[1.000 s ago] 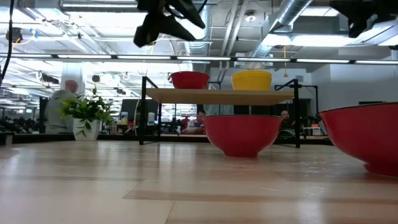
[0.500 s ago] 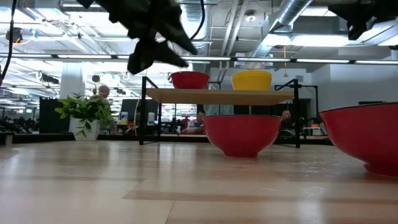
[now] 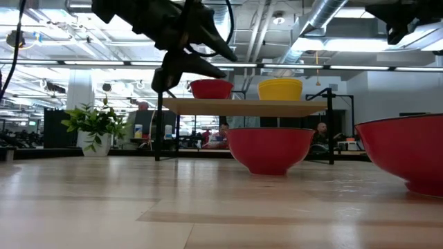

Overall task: Pick & Place Mini bowls
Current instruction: Stack the top orange bowl on the orange bowl on the shelf

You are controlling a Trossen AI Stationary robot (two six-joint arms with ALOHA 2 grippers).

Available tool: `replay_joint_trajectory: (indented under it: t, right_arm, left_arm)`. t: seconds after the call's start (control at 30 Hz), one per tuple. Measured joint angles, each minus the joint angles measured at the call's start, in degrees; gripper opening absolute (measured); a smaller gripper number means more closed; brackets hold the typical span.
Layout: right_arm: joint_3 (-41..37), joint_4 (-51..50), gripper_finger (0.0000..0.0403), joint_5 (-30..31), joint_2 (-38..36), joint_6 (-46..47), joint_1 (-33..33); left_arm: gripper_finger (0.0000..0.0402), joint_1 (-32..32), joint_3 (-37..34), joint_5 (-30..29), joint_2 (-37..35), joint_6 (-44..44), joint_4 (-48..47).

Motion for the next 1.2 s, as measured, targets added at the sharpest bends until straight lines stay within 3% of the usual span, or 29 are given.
replay_joint_trajectory:
  t: [0.57, 0.87, 1.2]
  right_arm:
    - [0.02, 0.0, 0.0159, 0.04, 0.0, -0.02, -0.02]
    - [0.03, 0.04, 0.0159, 2.69, 0.0, -0.07, -0.02]
    - [0.04, -0.04, 0.0159, 4.68, 0.02, -0.09, -0.09]
  left_arm:
    - [0.0131, -0.17, 2.0, -5.12, -2.25, -3.1, 4.9]
    - [0.0131, 0.75, 16.49, -6.07, 1.05, -3.72, -20.79]
    - [0.0131, 5.69, 19.34, 1.96, 10.72, -11.54, -26.11]
